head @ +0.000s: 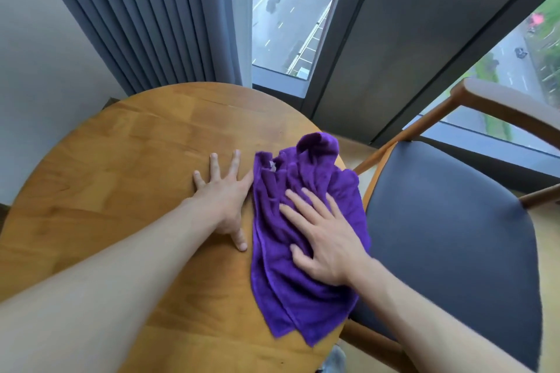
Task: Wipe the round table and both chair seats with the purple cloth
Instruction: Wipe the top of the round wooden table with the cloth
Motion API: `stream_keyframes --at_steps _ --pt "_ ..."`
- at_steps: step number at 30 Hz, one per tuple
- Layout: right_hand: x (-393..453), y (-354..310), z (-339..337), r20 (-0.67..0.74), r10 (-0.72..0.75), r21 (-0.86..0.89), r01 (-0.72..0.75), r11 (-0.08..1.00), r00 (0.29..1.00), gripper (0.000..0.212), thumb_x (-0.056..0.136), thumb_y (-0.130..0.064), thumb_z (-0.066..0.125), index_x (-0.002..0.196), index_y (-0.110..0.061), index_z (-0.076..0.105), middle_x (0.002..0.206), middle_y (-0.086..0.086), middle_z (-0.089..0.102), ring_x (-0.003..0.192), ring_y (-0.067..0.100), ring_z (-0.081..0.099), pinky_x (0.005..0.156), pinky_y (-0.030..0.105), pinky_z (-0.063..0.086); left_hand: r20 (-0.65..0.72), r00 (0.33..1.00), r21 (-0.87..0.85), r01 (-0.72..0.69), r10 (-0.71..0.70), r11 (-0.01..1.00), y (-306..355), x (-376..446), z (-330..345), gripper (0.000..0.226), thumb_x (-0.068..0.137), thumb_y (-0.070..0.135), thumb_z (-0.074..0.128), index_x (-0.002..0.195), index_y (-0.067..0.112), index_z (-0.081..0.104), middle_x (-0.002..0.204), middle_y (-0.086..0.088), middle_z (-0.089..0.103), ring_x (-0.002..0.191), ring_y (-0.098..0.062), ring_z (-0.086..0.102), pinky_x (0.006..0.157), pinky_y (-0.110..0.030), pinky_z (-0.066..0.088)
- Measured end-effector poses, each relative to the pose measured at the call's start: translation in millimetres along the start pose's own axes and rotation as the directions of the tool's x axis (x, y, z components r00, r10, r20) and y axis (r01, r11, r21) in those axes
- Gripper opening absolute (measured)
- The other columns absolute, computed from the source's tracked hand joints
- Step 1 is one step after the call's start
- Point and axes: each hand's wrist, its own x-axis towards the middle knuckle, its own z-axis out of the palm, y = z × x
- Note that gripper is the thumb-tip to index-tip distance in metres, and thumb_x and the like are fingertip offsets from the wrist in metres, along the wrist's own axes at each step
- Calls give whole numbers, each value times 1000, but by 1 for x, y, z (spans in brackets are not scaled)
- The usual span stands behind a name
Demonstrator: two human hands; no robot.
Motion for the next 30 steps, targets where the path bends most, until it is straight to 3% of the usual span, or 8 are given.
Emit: stream_keyframes --at_steps 3,6,8,15,18,21,24,30 --pt "41 7 -9 -49 201 5 -201 980 978 81 86 -58 41 162 -39 20 173 -7 5 159 23 1 124 61 5 -36 999 -24 -6 5 1000 0 -2 5 148 46 53 99 157 32 3 163 -5 -38 148 -52 -26 117 -74 5" --pt "80 -8 -8 -80 438 104 -430 897 895 76 92 -51 38 163 -38 13 173 -6 -1 159 24 -6 124 61 -4 -79 997 -57 -16 12 998 0 -5 14 146 49 47 100 157 39 2 166 -2 -31 152 -48 -21 119 -71 10" --pt "83 -28 -3 -100 502 125 -489 863 859 75 94 -48 35 164 -34 12 173 -5 -2 159 24 -7 125 60 -5 -94 995 -64 -32 26 997 -1 -8 19 140 56 44 98 159 40 1 167 -1 -30 153 -45 -19 121 -67 11" --pt "0 -70 15 -84 244 137 -231 963 966 73 90 -43 43 159 -24 33 172 -3 13 159 22 3 124 60 14 -138 990 -96 -44 31 994 -7 -17 28 104 80 39 82 158 40 12 167 6 -28 157 -34 -16 124 -60 13" --pt "6 -44 10 -65 346 86 -340 936 936 77 88 -54 43 160 -35 26 172 -9 10 158 23 10 122 67 8 -140 990 -138 8 -27 990 4 -18 29 94 85 22 74 155 43 15 167 4 -29 156 -35 -16 120 -66 19" --pt "51 -17 -8 -10 544 122 -539 834 839 77 92 -61 32 162 -43 5 172 -14 -9 158 20 -8 118 73 -5 -68 997 -139 26 -35 990 10 -19 30 107 89 18 70 158 50 -5 164 1 -36 154 -39 -22 119 -69 14" --pt "78 -16 -9 -27 629 155 -618 770 777 75 96 -57 30 163 -39 1 172 -9 -12 158 23 -14 117 73 -6 -64 998 -132 20 -29 991 7 -16 31 107 92 10 58 154 54 -17 163 1 -40 152 -39 -27 120 -70 9" --pt "12 -65 19 -90 501 126 -489 863 861 79 92 -50 36 164 -32 9 173 -3 -1 159 24 -9 124 64 1 -59 998 -165 -10 0 986 4 -20 31 105 92 18 62 155 55 -14 163 2 -38 152 -38 -27 119 -71 6"
